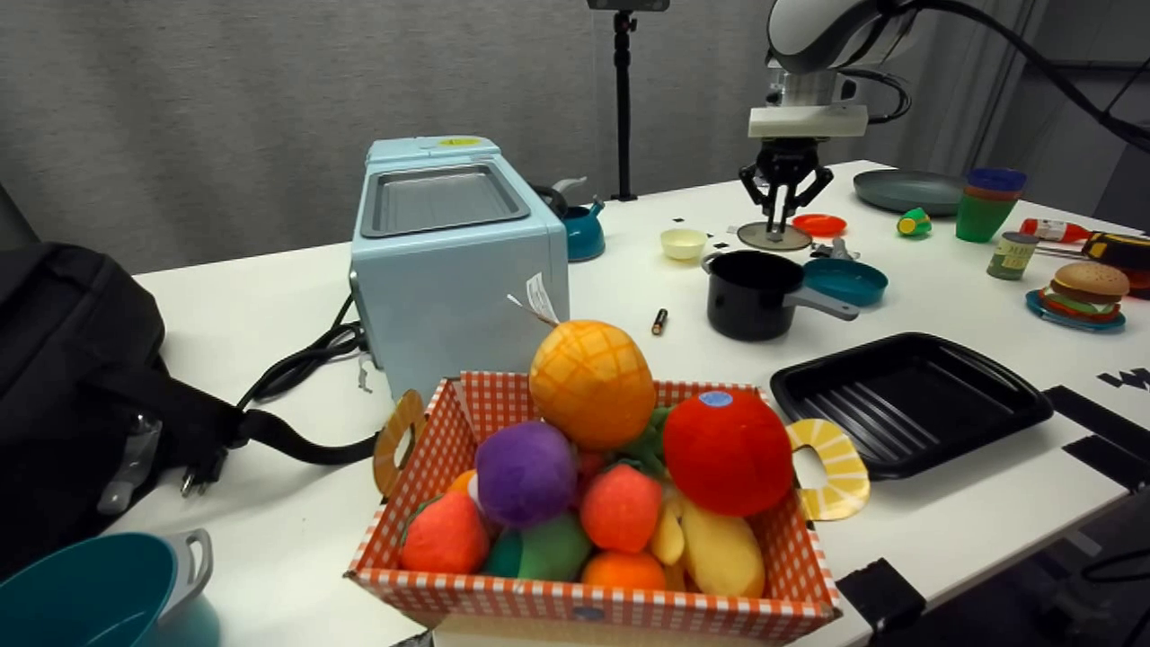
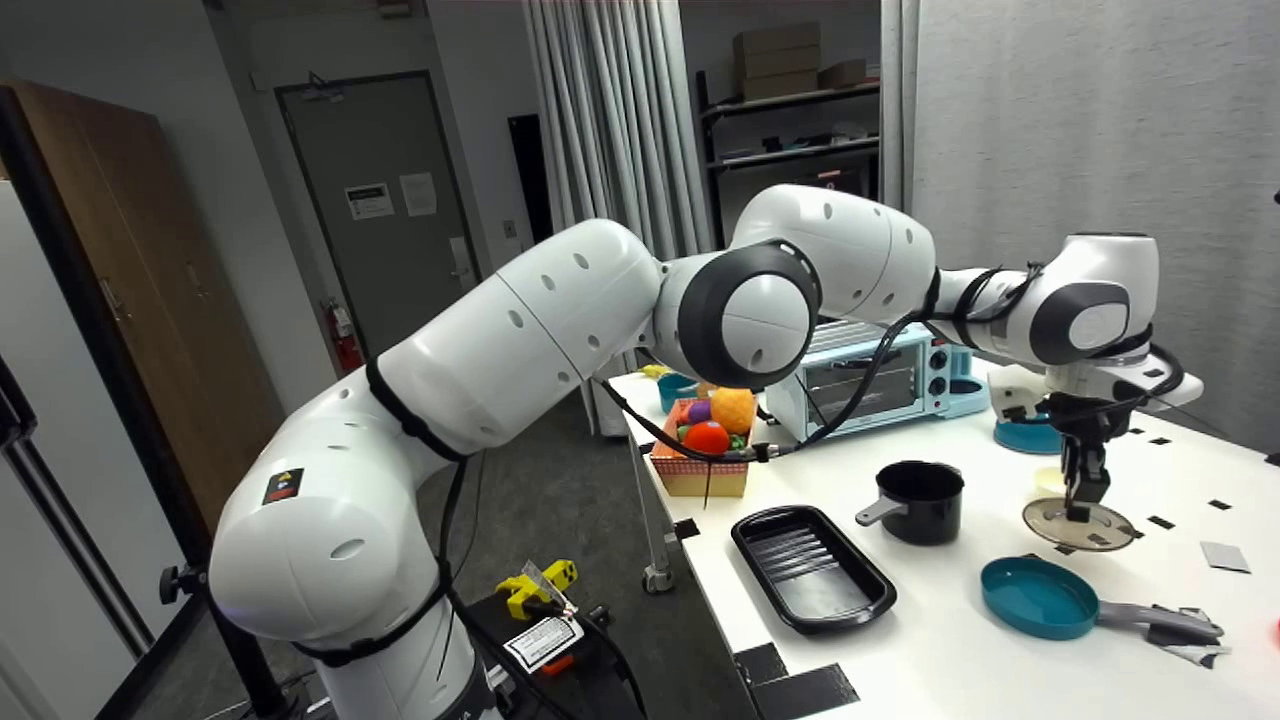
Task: Put the black lid on the blue pan
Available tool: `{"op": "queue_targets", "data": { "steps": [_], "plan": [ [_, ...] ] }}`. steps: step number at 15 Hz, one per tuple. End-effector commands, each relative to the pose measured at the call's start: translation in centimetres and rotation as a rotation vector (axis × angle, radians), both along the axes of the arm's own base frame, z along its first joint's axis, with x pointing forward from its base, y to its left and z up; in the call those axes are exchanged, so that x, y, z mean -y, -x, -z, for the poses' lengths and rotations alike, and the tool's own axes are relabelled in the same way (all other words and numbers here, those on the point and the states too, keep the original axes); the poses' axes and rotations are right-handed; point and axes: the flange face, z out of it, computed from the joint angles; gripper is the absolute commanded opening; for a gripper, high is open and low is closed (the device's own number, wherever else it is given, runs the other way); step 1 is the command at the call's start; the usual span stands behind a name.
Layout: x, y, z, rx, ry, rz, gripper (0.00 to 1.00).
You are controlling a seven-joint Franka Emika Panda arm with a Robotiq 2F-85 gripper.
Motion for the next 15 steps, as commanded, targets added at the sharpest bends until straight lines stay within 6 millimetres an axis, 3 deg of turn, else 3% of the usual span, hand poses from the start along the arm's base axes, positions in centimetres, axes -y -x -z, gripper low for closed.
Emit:
{"op": "queue_targets", "data": {
  "steps": [1,10,15],
  "plan": [
    [-0.8,2.5,0.1,-0.041,0.007,-0.070,0.03],
    [-1.7,7.8,0.9,-0.044,0.050,-0.146,0.03],
    [-0.4,11.3,0.6,0.016,0.054,-0.107,0.03]
  ]
}}
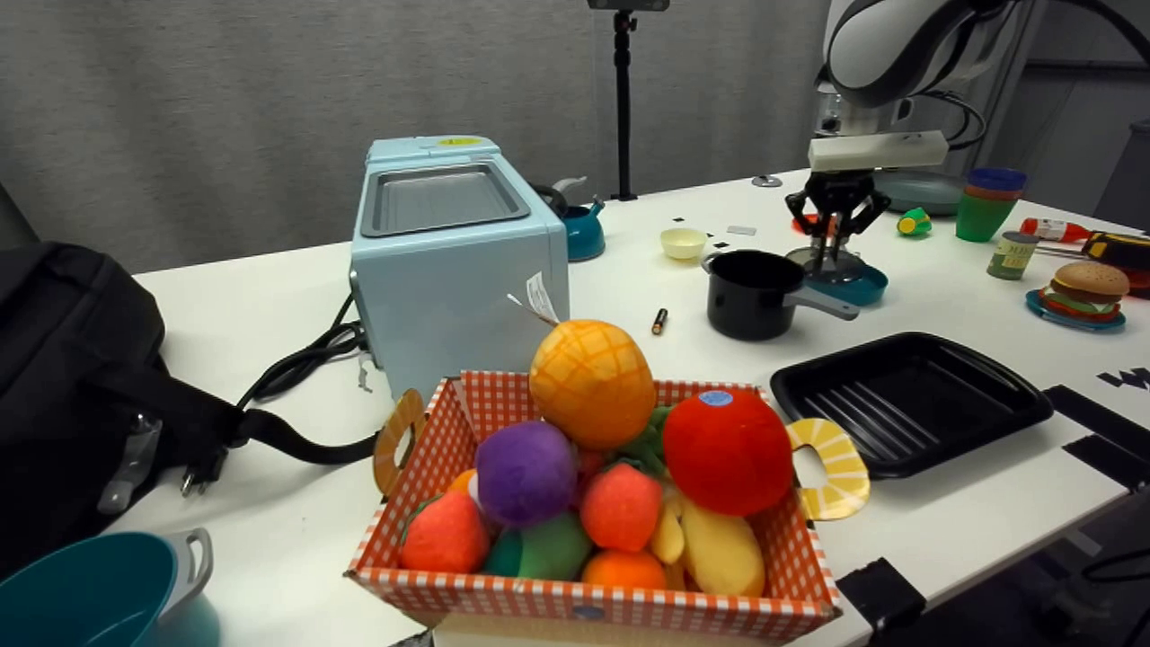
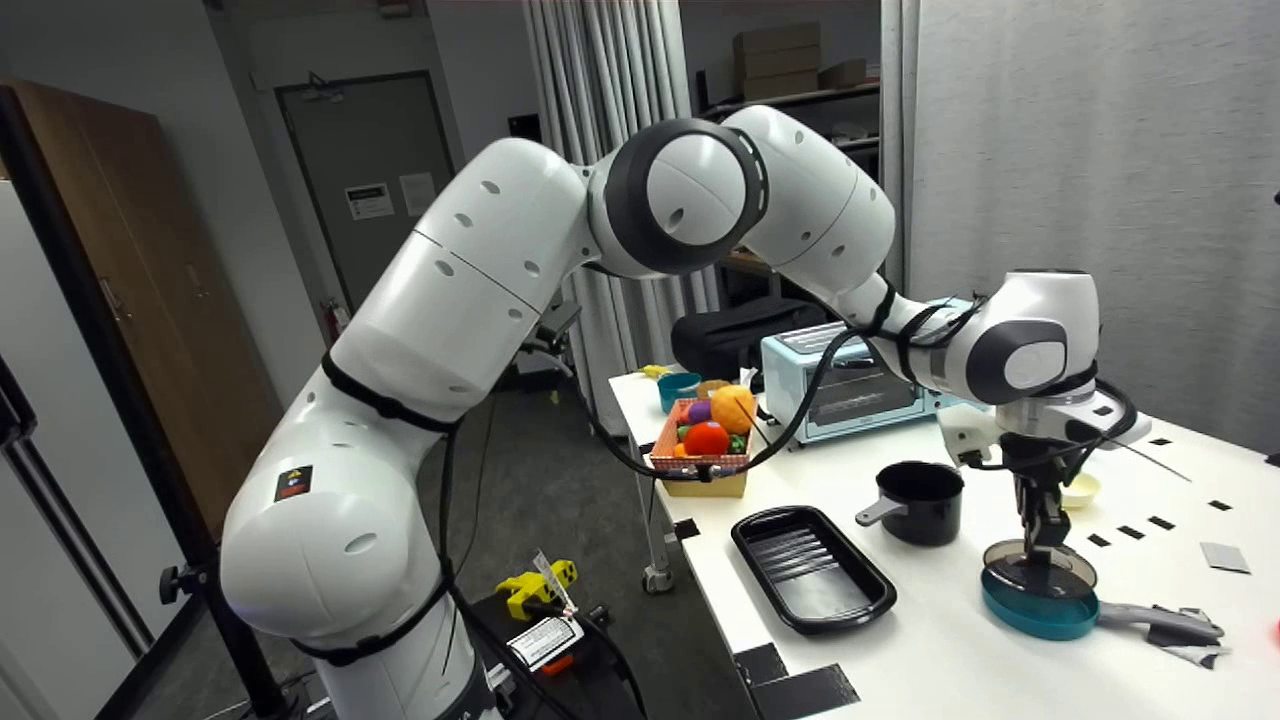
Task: Put the black lid on the blue pan
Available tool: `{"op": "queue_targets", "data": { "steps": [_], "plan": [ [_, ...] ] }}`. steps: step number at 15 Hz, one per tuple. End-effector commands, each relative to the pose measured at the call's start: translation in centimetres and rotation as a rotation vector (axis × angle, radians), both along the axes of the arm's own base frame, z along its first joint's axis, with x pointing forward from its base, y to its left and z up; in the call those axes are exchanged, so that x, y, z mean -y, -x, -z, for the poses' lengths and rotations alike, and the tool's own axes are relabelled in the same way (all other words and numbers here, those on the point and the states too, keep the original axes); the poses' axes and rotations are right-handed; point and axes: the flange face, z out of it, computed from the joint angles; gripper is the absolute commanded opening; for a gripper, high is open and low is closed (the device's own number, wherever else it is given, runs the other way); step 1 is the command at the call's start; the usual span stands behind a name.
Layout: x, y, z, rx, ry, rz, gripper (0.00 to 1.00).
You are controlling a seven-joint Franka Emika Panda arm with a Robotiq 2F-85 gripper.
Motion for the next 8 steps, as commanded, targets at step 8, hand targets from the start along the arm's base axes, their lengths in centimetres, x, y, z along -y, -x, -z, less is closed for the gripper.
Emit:
{"op": "queue_targets", "data": {
  "steps": [8],
  "plan": [
    [1.1,5.2,-1.8,0.063,0.007,0.005,0.03]
  ]
}}
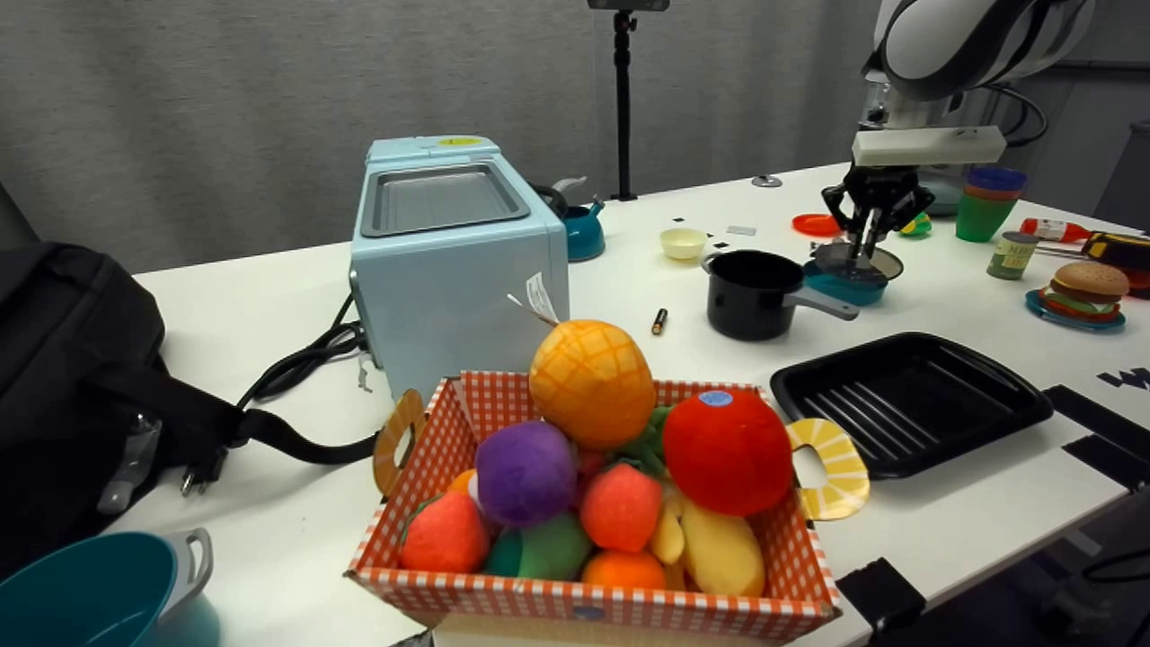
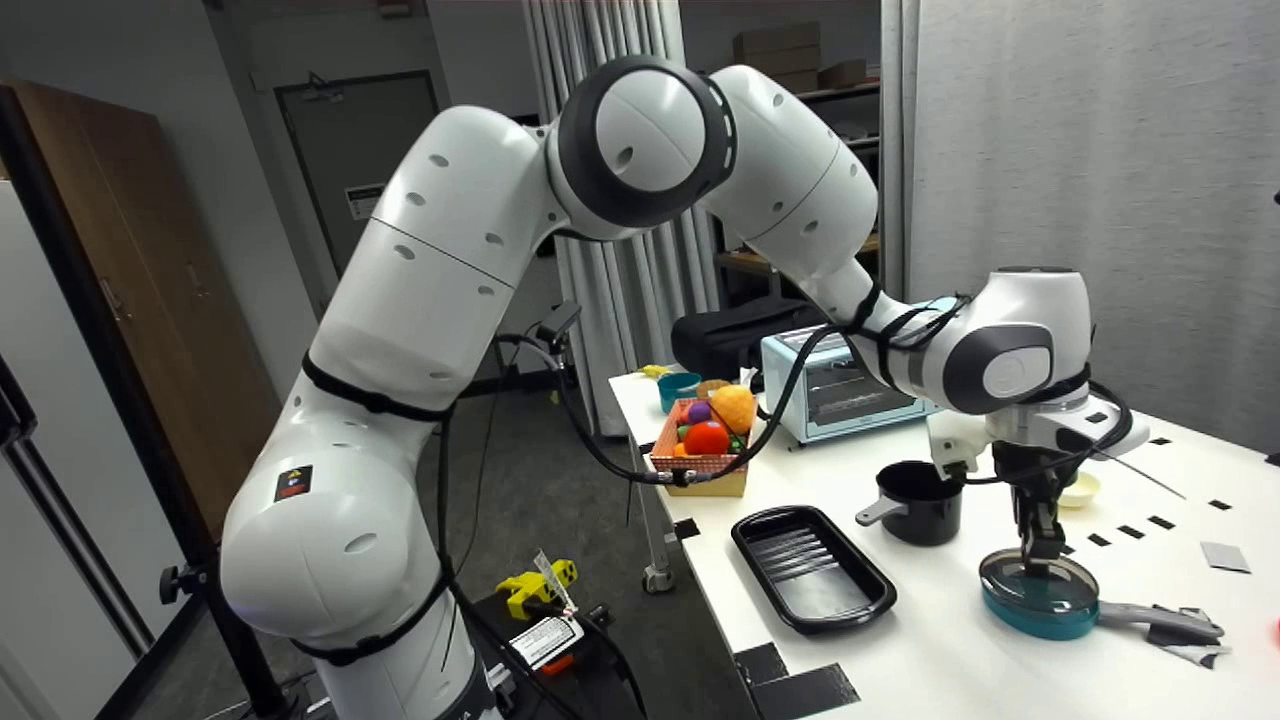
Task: Put the black lid on the blue pan
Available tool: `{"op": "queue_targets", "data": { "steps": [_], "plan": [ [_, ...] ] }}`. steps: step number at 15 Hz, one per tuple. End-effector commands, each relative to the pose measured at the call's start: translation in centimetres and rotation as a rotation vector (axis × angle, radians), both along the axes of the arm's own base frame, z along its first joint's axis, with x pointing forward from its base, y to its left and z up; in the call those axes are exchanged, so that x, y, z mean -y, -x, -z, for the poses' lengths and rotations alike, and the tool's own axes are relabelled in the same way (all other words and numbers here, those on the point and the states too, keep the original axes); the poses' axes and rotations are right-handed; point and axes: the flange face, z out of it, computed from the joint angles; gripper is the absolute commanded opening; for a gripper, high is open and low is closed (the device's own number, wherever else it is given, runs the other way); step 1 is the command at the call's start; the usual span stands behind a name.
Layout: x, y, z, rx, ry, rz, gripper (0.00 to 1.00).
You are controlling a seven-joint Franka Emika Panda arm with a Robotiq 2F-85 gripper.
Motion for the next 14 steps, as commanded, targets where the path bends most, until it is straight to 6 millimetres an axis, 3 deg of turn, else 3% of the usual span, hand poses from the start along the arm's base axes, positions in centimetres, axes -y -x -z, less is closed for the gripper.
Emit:
{"op": "queue_targets", "data": {
  "steps": [1,12,13,14],
  "plan": [
    [-0.1,0.5,-0.7,0.028,-0.001,-0.013,0.03],
    [0.0,-2.0,-0.4,0.014,0.000,-0.005,0.03],
    [0.0,-2.1,-0.2,0.005,-0.001,-0.010,0.39],
    [-0.1,-2.1,0.1,-0.002,-0.001,-0.011,0.40]
  ]
}}
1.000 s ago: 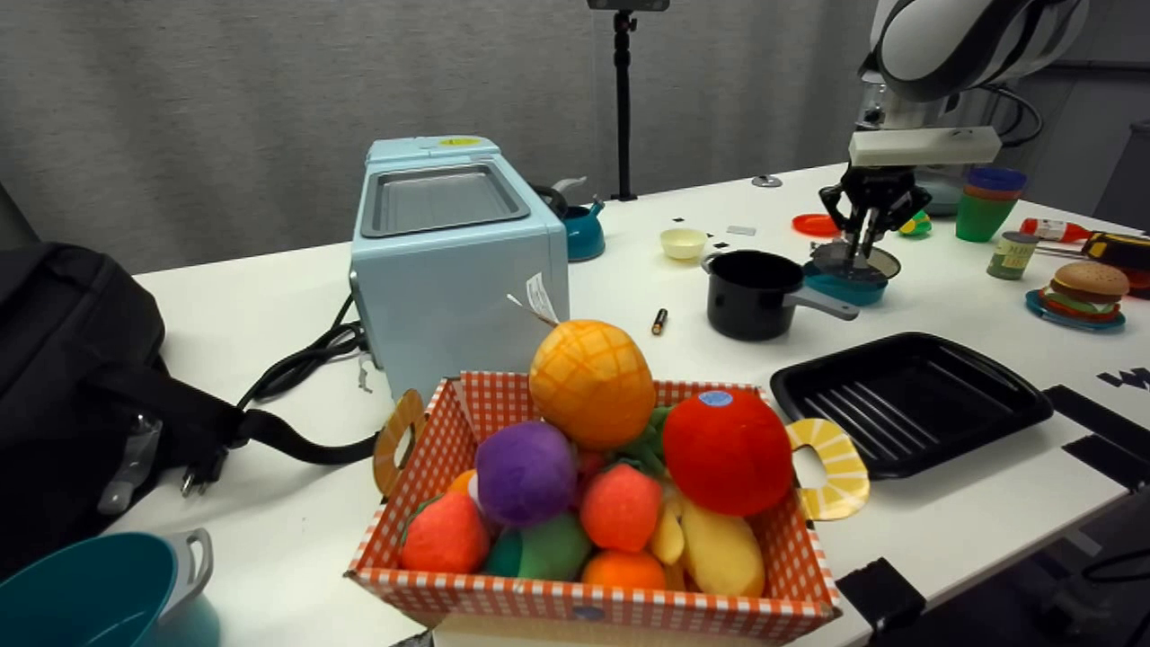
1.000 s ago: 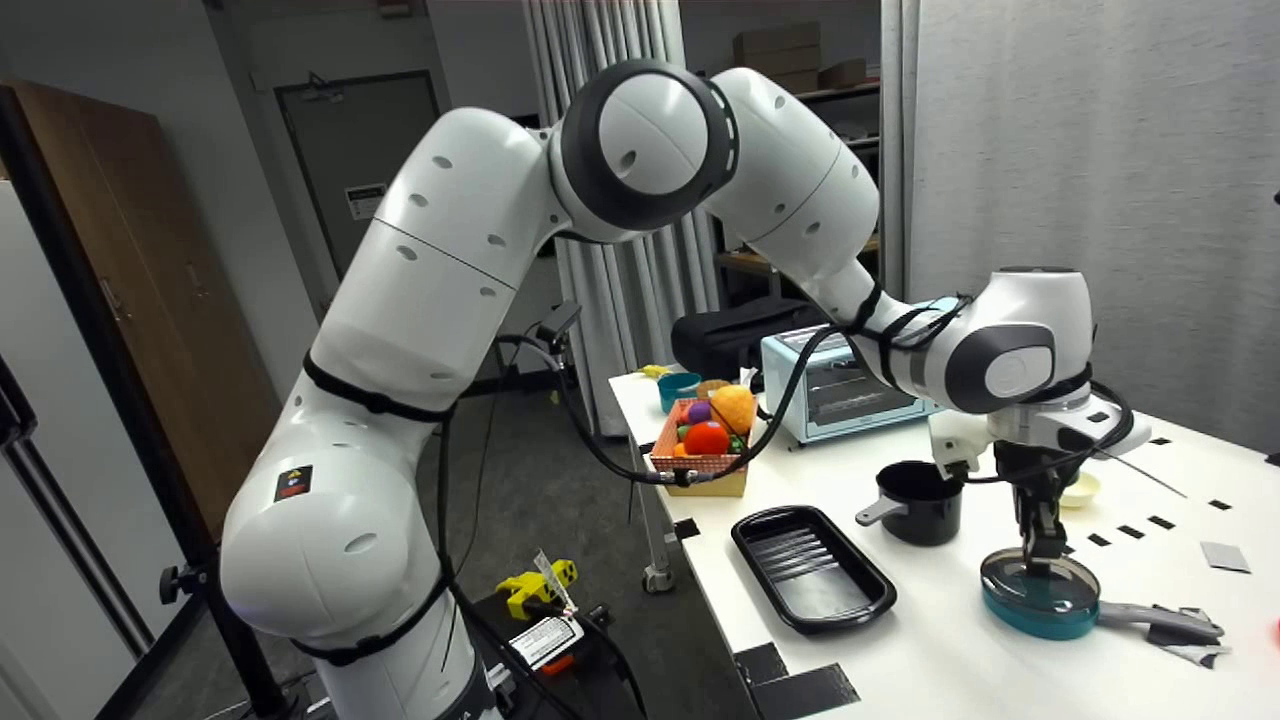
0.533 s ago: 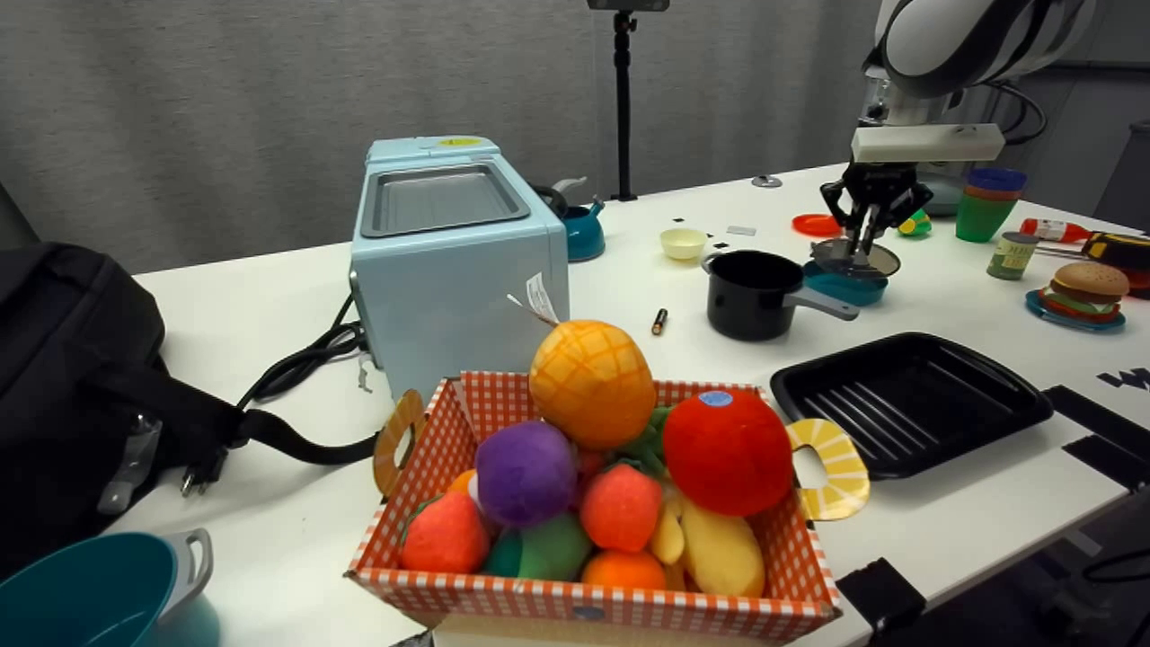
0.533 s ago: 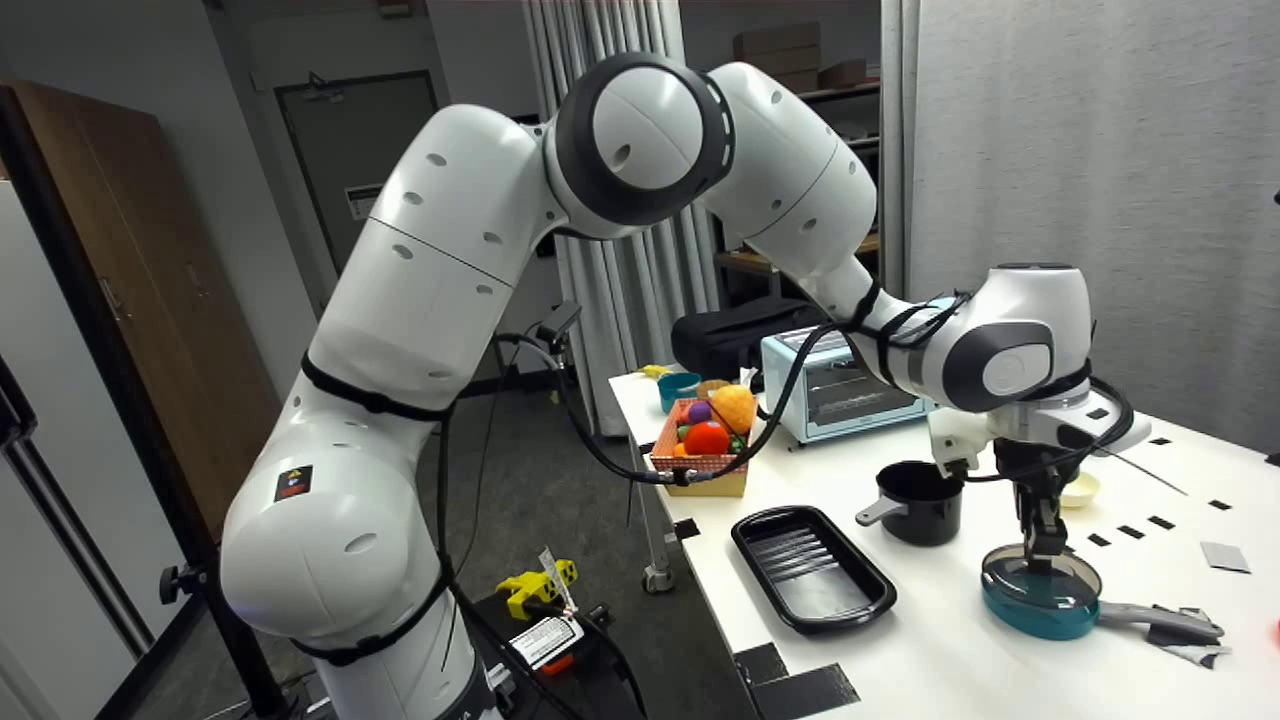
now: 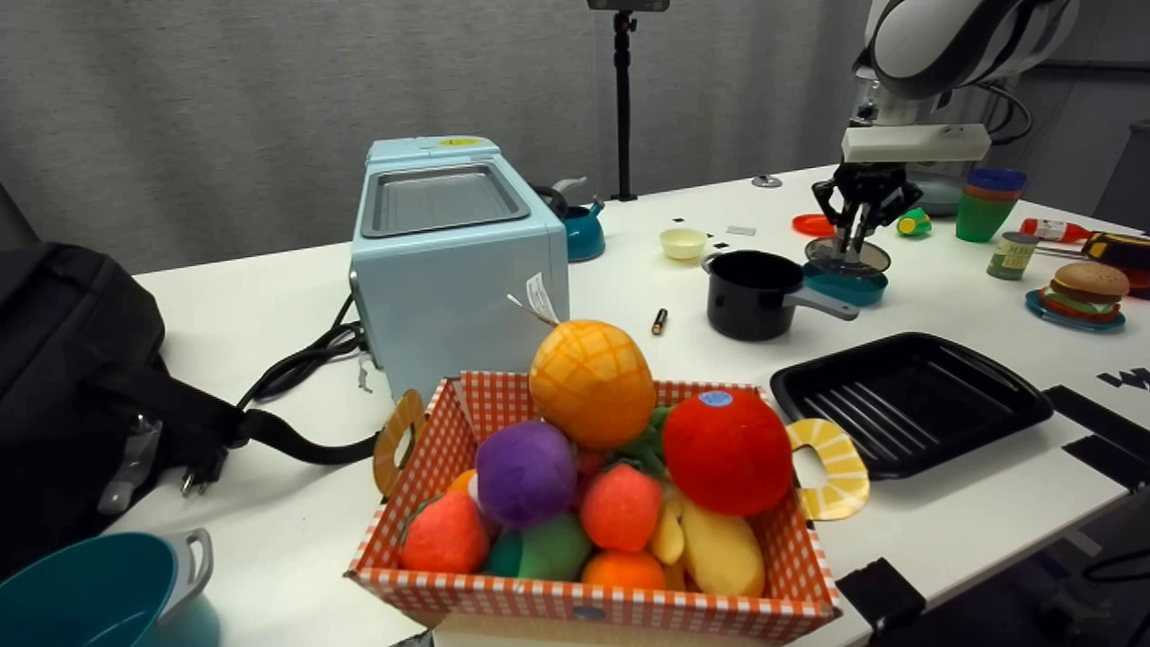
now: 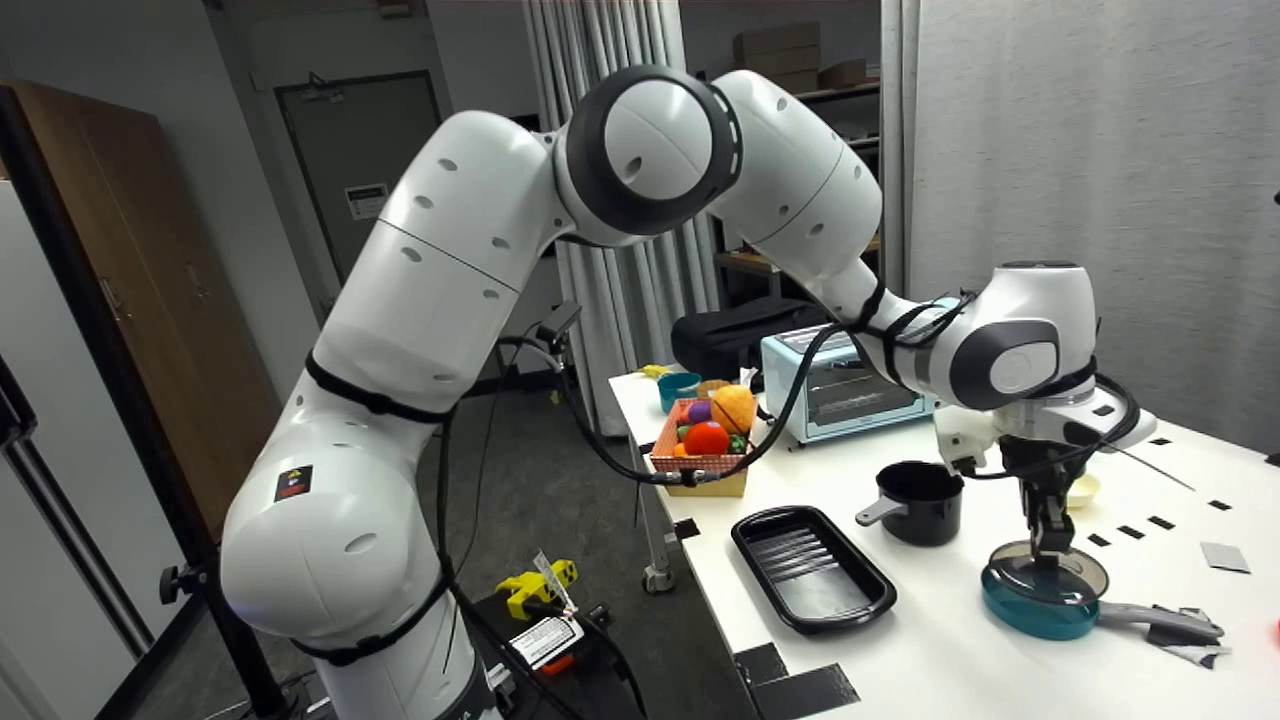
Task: Put the black lid on the blue pan
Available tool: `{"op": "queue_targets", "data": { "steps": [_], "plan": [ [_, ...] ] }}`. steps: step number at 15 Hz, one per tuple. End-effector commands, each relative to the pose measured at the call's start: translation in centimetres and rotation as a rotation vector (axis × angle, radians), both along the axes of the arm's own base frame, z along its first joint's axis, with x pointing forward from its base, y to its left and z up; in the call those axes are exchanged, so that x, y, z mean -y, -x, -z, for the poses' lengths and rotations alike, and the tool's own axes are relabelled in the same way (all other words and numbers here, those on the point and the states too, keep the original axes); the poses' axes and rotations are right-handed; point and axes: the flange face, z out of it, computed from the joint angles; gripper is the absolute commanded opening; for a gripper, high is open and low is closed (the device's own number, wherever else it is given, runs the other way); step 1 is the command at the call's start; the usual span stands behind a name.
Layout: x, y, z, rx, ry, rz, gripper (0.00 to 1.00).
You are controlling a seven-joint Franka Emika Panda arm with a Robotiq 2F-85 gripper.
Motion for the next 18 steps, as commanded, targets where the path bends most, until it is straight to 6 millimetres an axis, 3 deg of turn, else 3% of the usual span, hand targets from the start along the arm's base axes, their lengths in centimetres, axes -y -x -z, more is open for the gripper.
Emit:
{"op": "queue_targets", "data": {
  "steps": [1,8,14,18],
  "plan": [
    [-0.3,-0.8,0.6,-0.031,-0.007,-0.009,0.45],
    [-0.5,-0.7,0.8,-0.057,-0.018,-0.017,0.98],
    [-1.6,0.4,-1.8,-0.032,-0.008,-0.063,1.00],
    [-2.6,2.3,-4.7,-0.016,0.000,-0.104,1.00]
  ]
}}
